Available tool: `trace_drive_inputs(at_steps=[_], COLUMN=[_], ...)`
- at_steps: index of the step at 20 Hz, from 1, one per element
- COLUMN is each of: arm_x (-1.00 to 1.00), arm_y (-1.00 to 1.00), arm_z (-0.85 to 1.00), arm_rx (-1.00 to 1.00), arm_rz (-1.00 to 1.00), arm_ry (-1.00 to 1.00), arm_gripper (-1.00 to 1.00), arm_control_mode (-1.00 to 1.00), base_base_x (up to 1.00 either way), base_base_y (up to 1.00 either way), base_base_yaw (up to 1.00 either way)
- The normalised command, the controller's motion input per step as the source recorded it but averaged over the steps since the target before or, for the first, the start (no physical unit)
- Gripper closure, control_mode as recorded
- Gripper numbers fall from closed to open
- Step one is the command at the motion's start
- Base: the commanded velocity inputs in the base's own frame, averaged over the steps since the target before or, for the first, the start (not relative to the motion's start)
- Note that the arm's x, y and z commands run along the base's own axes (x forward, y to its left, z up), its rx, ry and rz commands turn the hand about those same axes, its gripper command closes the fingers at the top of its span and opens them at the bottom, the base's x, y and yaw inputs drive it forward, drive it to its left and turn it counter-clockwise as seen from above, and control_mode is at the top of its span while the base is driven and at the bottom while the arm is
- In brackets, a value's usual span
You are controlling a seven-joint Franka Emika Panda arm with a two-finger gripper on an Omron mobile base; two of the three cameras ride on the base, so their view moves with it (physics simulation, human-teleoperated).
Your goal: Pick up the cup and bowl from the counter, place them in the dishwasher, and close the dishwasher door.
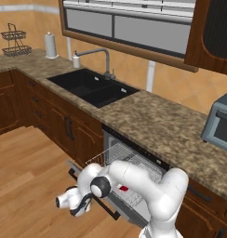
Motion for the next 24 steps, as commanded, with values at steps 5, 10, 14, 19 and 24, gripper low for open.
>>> trace_drive_inputs(at_steps=[5,10,14,19,24], arm_x=[0.20,0.49,0.73,0.98,1.00], arm_y=[-0.91,-1.00,-1.00,-1.00,-1.00], arm_z=[0.93,0.36,0.00,-0.08,-0.22], arm_rx=[0.06,0.00,0.00,0.00,0.00], arm_rz=[-0.01,0.00,0.00,0.00,0.00], arm_ry=[-0.16,-0.11,0.00,0.00,0.00], arm_gripper=[-1.00,-1.00,-1.00,-1.00,-1.00], arm_control_mode=[-1.00,-1.00,-1.00,-1.00,-1.00], base_base_x=[0.00,0.00,0.00,0.00,0.00], base_base_y=[0.00,0.00,0.00,0.00,0.00], base_base_yaw=[0.00,0.00,0.00,0.00,0.00])
